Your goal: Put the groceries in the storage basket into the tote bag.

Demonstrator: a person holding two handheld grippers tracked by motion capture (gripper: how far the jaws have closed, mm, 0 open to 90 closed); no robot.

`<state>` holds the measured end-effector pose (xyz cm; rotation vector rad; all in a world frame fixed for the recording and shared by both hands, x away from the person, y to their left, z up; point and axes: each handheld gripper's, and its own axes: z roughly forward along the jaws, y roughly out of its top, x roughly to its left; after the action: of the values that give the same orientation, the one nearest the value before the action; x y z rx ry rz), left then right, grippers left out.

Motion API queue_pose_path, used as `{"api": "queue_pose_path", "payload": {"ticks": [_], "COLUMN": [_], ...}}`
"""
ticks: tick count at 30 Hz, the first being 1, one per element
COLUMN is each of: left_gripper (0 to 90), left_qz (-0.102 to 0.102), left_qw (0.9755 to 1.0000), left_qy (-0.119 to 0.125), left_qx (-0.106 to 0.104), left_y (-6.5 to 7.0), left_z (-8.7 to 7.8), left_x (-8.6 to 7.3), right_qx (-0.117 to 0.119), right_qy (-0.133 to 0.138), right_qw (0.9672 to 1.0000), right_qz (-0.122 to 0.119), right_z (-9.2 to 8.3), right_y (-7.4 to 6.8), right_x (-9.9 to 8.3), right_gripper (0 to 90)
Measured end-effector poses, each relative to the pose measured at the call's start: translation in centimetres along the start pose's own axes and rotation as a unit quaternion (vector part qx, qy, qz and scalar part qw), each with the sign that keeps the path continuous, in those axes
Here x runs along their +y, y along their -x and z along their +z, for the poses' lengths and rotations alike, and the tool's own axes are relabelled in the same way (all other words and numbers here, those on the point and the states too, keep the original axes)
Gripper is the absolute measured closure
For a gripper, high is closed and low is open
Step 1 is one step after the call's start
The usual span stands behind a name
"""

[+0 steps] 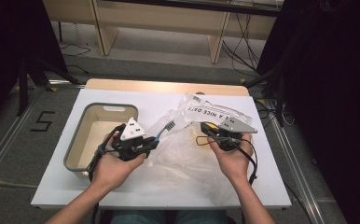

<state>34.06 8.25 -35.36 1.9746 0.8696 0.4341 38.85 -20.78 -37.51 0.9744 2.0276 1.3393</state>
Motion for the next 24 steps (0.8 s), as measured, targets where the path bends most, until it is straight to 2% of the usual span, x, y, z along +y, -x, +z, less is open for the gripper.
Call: {"api": "queue_pose_path", "payload": {"ticks": [7,24], "left_gripper": [79.1,79.1], "left_qz": [0.009,0.021], "left_qw": [0.9999,0.9990], "left_qy": [-0.010,-0.035], "left_qx": [-0.010,-0.015], "left_y": [1.0,2.6], "left_z": [0.7,2.1], "left_x": [-0.1,-0.6], "right_qx": [0.000,0.003], "right_qy": [0.000,0.002], "right_qw": [1.0000,1.0000], "right_qz": [0.001,0.002], "right_z": [-0.1,0.0], "right_y": [0.0,0.0], "right_x": [0.0,0.0], "right_gripper": [90.0,90.0]}}
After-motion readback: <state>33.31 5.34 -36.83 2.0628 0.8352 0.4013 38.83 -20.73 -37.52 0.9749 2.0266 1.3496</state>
